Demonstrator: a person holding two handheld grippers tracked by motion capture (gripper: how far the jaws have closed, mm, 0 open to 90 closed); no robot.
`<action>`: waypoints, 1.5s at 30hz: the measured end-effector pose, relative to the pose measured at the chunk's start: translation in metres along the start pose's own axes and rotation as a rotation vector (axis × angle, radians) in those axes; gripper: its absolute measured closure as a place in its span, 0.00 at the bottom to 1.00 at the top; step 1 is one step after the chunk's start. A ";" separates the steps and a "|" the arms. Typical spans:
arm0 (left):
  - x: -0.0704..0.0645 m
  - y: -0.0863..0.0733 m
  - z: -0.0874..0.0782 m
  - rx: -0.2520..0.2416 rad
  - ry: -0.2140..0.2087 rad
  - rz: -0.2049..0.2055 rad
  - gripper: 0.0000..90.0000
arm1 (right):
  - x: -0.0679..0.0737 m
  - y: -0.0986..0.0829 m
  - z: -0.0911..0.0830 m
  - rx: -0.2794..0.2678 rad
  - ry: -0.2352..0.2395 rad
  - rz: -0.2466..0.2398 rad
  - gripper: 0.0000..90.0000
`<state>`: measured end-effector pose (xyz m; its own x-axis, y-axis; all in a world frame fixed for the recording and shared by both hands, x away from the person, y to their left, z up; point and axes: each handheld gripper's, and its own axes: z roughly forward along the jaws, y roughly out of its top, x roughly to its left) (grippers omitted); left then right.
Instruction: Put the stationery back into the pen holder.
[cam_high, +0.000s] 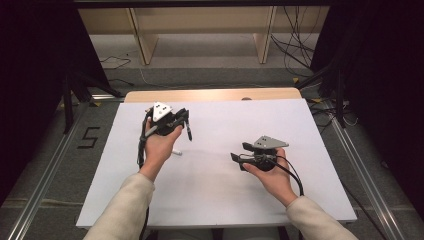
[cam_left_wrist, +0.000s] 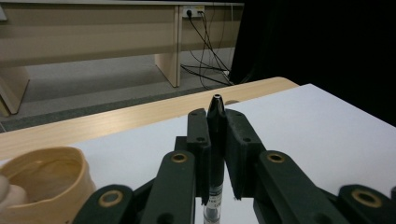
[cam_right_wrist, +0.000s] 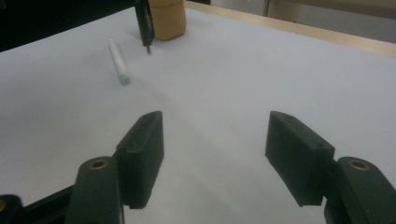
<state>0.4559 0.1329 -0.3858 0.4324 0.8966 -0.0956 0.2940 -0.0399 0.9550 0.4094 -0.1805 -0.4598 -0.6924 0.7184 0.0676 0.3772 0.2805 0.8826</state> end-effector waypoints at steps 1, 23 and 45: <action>0.002 0.001 0.000 -0.003 0.004 -0.002 0.90 | 0.000 0.000 0.000 0.001 -0.001 0.000 0.42; 0.053 0.035 0.008 -0.043 0.125 0.034 0.90 | -0.003 -0.004 0.001 0.015 -0.013 0.008 0.41; 0.088 0.042 0.026 -0.051 0.227 0.036 0.90 | -0.005 -0.006 0.002 0.025 -0.015 0.009 0.41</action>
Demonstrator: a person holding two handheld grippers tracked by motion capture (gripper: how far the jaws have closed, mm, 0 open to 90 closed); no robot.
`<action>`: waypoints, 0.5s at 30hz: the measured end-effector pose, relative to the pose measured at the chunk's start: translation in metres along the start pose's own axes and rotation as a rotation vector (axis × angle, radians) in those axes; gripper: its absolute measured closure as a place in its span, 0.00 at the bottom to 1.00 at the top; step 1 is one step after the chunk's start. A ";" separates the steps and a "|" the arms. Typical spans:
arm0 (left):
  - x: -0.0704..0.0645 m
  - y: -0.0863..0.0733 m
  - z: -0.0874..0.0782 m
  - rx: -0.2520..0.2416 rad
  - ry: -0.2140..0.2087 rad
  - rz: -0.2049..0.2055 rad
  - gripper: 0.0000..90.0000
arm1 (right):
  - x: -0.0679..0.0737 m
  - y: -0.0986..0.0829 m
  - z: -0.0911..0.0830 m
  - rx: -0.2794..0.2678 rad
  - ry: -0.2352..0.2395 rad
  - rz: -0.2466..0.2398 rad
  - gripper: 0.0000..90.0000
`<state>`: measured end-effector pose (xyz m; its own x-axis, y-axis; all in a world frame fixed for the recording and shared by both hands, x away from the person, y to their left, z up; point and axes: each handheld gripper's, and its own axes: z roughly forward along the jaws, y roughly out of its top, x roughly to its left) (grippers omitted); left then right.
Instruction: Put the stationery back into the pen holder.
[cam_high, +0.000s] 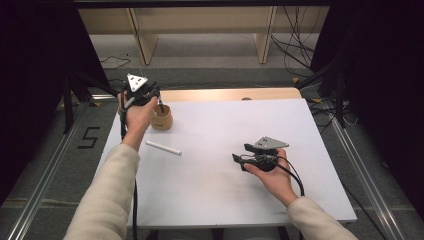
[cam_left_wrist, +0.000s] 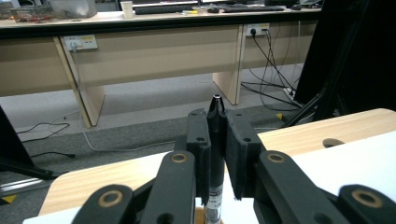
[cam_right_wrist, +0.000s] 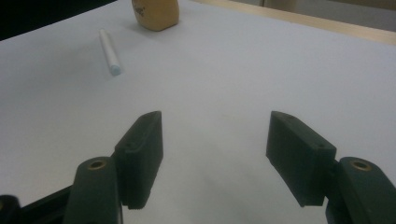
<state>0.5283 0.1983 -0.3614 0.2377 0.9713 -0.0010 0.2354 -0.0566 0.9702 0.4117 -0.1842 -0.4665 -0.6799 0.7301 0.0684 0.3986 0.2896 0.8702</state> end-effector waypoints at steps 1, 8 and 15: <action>0.001 -0.001 0.001 0.002 0.003 0.001 0.90 | 0.000 0.000 0.000 0.000 -0.001 0.000 0.41; 0.007 -0.005 0.009 0.005 0.031 0.005 0.90 | 0.000 0.000 0.000 -0.001 -0.001 0.002 0.41; 0.012 -0.010 0.014 0.015 0.051 0.022 0.90 | 0.000 -0.001 0.001 0.003 0.001 0.001 0.40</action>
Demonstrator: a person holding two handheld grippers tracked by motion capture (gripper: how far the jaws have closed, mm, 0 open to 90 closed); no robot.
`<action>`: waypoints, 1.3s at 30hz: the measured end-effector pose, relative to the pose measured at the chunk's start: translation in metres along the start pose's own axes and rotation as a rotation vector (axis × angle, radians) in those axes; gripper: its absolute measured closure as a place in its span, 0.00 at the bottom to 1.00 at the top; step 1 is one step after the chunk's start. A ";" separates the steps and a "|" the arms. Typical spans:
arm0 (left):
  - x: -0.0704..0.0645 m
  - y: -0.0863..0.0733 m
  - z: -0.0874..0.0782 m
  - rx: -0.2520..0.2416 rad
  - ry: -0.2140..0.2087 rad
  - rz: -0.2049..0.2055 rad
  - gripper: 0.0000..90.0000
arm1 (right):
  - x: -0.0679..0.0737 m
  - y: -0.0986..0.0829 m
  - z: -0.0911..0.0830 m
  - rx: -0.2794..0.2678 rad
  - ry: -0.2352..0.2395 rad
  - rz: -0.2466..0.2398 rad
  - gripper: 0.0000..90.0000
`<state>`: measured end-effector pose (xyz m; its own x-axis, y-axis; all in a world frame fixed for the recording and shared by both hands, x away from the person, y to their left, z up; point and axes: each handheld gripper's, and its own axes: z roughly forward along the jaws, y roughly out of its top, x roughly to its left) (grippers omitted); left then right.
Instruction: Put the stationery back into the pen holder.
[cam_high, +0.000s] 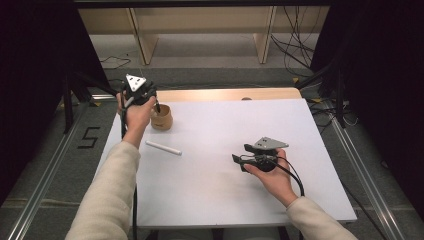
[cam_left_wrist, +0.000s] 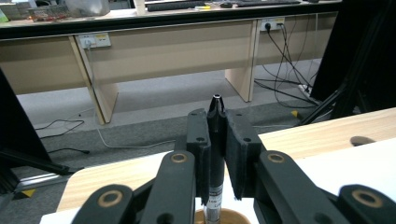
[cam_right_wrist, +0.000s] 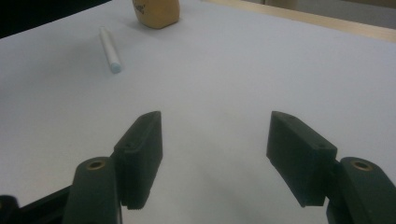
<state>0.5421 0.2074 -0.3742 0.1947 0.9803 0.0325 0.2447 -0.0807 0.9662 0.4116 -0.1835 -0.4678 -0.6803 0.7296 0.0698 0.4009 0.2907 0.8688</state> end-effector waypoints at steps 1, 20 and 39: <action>0.000 -0.001 0.001 0.004 0.004 0.006 0.90 | 0.000 0.000 0.000 0.000 0.000 0.001 0.40; 0.011 -0.015 0.011 0.059 0.044 0.020 0.90 | 0.000 -0.001 0.001 0.008 0.006 -0.003 0.40; 0.014 -0.034 0.020 0.123 0.066 -0.018 0.89 | 0.001 -0.002 0.002 0.020 0.011 -0.006 0.40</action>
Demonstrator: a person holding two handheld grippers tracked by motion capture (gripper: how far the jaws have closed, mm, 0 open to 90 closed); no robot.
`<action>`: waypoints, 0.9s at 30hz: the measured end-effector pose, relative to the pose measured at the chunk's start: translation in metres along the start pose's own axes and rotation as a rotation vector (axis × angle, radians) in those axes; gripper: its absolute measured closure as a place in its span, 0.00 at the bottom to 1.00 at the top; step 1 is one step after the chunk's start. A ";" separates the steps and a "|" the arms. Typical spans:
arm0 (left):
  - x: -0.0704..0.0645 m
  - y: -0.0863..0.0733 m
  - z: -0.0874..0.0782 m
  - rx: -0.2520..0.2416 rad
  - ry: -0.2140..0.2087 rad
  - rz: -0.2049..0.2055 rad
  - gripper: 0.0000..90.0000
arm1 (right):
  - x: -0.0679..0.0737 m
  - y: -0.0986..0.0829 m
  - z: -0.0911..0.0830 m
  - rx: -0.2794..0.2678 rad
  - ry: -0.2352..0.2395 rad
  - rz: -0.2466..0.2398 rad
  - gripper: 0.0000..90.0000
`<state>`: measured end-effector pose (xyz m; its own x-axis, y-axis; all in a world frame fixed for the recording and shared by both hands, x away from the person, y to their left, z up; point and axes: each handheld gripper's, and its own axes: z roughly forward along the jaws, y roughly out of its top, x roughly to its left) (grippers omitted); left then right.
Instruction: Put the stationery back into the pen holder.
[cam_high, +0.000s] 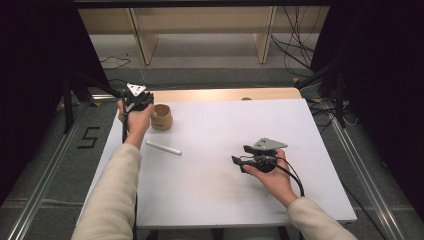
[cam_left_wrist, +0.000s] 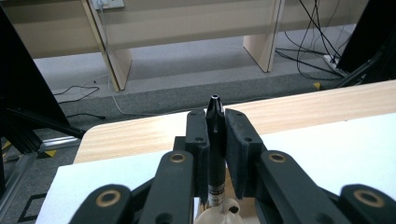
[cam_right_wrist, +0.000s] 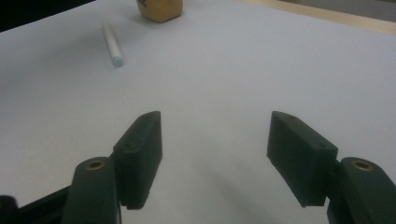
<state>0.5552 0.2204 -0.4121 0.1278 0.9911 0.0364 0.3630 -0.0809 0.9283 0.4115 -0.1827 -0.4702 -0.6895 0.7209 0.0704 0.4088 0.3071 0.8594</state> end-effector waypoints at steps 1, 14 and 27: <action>0.000 0.000 0.000 0.000 0.002 0.002 0.89 | 0.000 0.000 0.000 0.001 0.000 0.002 0.40; 0.000 0.000 -0.001 0.007 0.026 -0.004 0.87 | 0.000 0.000 0.000 0.005 0.000 -0.001 0.39; 0.004 -0.001 -0.004 0.014 0.037 -0.012 0.73 | 0.001 -0.001 0.001 0.006 0.000 0.001 0.39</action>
<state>0.5520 0.2248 -0.4114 0.0896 0.9952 0.0386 0.3776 -0.0698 0.9233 0.4115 -0.1817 -0.4713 -0.6894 0.7209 0.0712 0.4126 0.3100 0.8565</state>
